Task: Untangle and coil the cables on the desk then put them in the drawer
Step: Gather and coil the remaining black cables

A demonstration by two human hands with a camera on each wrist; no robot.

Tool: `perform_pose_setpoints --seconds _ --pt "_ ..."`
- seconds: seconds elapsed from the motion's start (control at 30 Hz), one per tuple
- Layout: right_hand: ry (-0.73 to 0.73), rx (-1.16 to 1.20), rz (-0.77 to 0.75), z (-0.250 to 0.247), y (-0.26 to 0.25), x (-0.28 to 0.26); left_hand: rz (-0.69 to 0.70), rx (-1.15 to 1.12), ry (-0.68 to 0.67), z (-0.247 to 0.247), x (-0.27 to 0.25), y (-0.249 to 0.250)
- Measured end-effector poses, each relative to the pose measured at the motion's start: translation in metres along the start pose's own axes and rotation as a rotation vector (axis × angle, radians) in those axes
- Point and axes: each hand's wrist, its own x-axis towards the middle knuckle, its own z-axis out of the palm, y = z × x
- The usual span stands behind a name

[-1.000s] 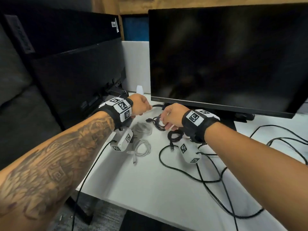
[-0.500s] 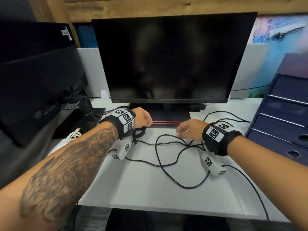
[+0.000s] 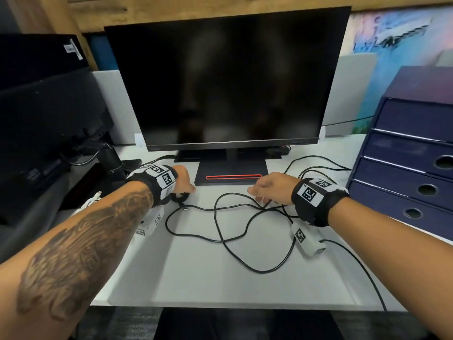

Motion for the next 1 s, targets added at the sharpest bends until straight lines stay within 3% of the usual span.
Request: perform_pose_setpoints --seconds 0.17,0.33,0.5,0.57,0.67,0.8,1.0 --pt "-0.082 -0.11 -0.068 0.007 0.003 -0.007 0.029 0.128 -0.025 0.005 -0.005 0.001" --pt "-0.176 -0.287 -0.068 0.015 0.016 -0.013 0.017 0.073 -0.01 0.008 -0.002 -0.004" --pt "-0.207 -0.296 -0.026 0.008 0.028 -0.023 0.079 0.034 0.005 0.009 -0.012 -0.003" --pt "-0.173 -0.289 -0.037 0.005 0.026 -0.028 0.138 -0.093 0.104 0.005 -0.02 0.003" --pt "0.009 -0.214 -0.069 -0.004 0.023 -0.035 0.288 -0.26 0.255 -0.007 -0.039 0.028" --pt "0.184 -0.108 -0.003 -0.031 0.036 -0.045 0.465 -0.316 0.189 -0.015 -0.063 0.074" --pt "0.104 -0.239 0.12 -0.024 0.058 -0.076 0.608 -0.323 0.135 -0.001 -0.081 0.13"
